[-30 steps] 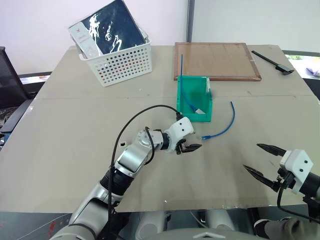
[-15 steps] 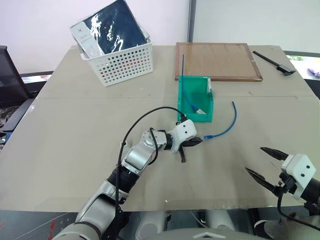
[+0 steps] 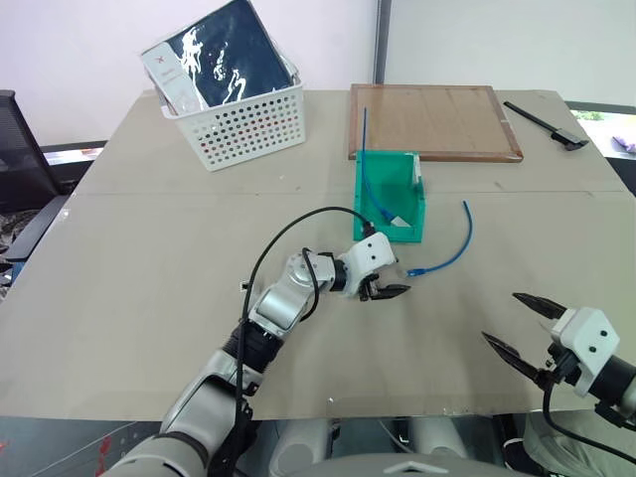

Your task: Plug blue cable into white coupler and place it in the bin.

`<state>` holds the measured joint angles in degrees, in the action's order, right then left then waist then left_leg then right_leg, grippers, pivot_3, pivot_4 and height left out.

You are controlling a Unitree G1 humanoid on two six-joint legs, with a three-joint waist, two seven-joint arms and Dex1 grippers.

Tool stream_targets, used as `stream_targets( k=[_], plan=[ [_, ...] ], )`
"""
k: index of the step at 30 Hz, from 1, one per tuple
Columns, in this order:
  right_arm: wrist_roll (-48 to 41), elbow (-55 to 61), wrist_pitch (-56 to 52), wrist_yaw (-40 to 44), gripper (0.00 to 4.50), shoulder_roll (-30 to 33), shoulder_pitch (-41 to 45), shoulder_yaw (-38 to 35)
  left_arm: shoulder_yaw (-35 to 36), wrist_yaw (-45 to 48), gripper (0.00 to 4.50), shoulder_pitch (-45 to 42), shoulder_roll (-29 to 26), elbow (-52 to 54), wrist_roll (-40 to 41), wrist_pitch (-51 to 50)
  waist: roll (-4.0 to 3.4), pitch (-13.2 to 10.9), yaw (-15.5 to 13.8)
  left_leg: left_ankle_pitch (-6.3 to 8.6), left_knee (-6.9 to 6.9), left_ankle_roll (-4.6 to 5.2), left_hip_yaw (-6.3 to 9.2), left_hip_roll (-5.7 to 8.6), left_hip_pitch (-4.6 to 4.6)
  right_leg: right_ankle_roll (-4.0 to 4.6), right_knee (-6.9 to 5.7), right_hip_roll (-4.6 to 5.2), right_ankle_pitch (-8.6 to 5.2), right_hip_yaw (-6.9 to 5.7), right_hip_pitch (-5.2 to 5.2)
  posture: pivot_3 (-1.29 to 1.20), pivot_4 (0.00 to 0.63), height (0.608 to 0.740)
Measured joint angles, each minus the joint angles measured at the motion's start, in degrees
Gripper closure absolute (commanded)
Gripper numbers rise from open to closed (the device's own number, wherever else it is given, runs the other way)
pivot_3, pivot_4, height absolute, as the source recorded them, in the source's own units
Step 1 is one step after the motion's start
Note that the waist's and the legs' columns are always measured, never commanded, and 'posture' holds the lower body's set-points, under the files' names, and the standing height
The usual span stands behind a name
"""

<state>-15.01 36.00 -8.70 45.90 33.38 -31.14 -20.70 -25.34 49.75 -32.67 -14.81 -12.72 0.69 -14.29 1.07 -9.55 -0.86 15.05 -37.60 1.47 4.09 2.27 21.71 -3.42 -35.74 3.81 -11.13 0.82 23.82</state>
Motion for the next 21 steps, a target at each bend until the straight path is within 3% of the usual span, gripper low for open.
stream_targets(
  k=[2, 6, 10, 16, 21],
  plan=[
    [0.17, 0.02, 0.28, -0.28, 0.51, -0.07, -0.65, 0.00, -0.12, 0.03, 2.43, -1.03, 1.30, -1.97, -0.74, 1.12, 0.00, 0.00, 0.02, 0.00, -0.02, 0.00, -0.01, 0.00, 0.00, -0.01, 0.00, 0.00, 0.00, 0.00, 0.00, 0.00, 0.150, 0.740],
    [0.39, 0.11, 0.29, -1.06, 0.51, -0.12, -1.31, 0.00, -0.09, 0.37, 4.44, -1.10, 2.00, -3.13, -1.37, 2.85, 0.00, 0.00, 0.09, 0.00, -0.02, 0.00, -0.01, -0.01, -0.01, 0.00, 0.00, 0.00, 0.00, 0.01, 0.00, 0.00, 0.150, 0.740],
    [-1.24, 1.56, -2.81, -2.41, 0.51, -0.80, -1.42, 0.15, 0.06, 2.43, 4.44, -0.60, 1.45, -2.98, -1.04, 4.04, 0.00, 0.00, 0.07, 0.00, -0.02, 0.00, 0.02, -0.02, 0.00, 0.00, -0.01, -0.01, 0.00, -0.01, 0.00, 0.00, 0.150, 0.740],
    [-21.64, 6.64, -23.96, -14.64, 0.51, -9.95, 4.05, 3.78, 5.57, 7.14, 4.44, 2.23, 0.42, 3.73, 6.98, 7.37, 0.00, 0.00, 0.11, 0.00, -0.12, 0.00, 0.11, -0.16, 0.06, 0.10, -0.01, 0.04, 0.05, -0.06, 0.02, 0.00, 0.150, 0.740],
    [-35.75, 8.03, -31.95, -28.27, 2.12, -17.74, 12.32, 7.12, 10.95, 9.05, 4.50, 1.60, 0.14, 10.29, 12.49, 12.26, -0.05, 0.03, 0.04, 0.01, -0.17, 0.01, 0.09, -0.05, 0.08, 0.09, -0.01, 0.07, 0.05, -0.07, 0.00, 0.00, 0.150, 0.740]
  ],
)
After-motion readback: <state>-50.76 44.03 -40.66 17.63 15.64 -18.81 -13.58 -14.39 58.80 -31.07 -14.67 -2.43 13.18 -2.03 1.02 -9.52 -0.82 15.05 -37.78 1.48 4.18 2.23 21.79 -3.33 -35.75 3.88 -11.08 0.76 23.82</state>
